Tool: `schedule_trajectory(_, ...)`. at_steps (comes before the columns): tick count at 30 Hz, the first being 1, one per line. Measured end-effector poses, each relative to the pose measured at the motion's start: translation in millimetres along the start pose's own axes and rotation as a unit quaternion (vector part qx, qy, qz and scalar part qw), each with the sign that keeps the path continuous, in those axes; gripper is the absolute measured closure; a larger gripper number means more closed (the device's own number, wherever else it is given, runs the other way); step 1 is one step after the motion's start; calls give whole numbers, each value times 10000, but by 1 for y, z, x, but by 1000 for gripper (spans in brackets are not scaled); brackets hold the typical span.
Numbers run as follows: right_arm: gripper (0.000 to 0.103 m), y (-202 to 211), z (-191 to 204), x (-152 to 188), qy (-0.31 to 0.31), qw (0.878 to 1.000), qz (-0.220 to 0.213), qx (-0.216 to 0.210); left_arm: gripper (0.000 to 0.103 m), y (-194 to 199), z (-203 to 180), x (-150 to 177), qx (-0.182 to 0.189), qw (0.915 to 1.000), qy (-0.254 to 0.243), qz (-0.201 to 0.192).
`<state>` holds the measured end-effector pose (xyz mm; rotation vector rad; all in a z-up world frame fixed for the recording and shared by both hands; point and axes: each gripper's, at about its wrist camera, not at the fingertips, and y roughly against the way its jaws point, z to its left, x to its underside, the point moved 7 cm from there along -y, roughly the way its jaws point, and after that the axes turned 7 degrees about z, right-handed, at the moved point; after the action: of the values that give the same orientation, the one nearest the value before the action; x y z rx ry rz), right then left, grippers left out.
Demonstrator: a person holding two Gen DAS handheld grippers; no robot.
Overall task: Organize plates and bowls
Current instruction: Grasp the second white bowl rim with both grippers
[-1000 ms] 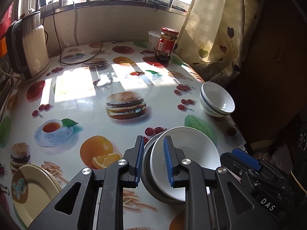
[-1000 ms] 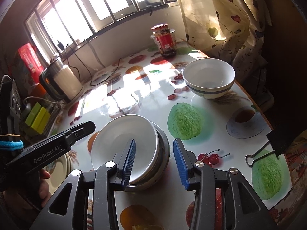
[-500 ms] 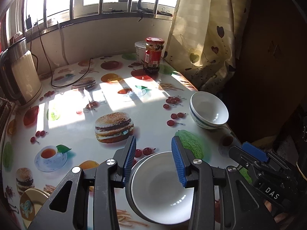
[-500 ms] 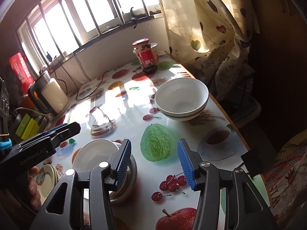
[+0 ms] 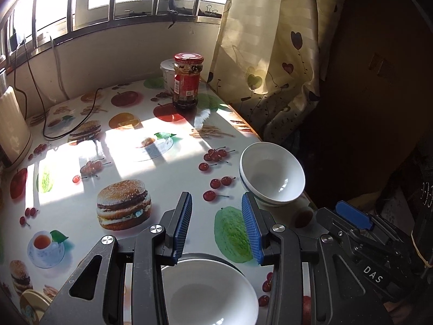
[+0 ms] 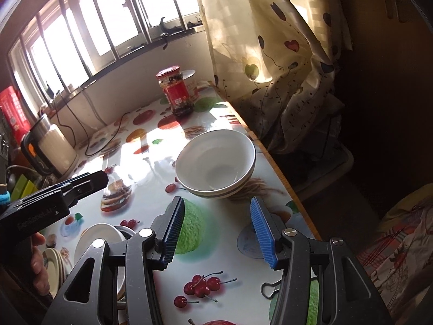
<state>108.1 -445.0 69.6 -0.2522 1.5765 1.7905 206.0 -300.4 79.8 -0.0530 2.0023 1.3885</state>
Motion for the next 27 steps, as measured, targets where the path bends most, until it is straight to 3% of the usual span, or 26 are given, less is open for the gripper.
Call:
schedule_trajectory(6,52,-12,-15,-10,4,9999,75,136,63,-20,-8,-14,199,9997,69,160)
schedule_trajectory(27,52,-64,-37,-46,-70,9992,293,268,63,-86,-30,-35,140,9974,49,704)
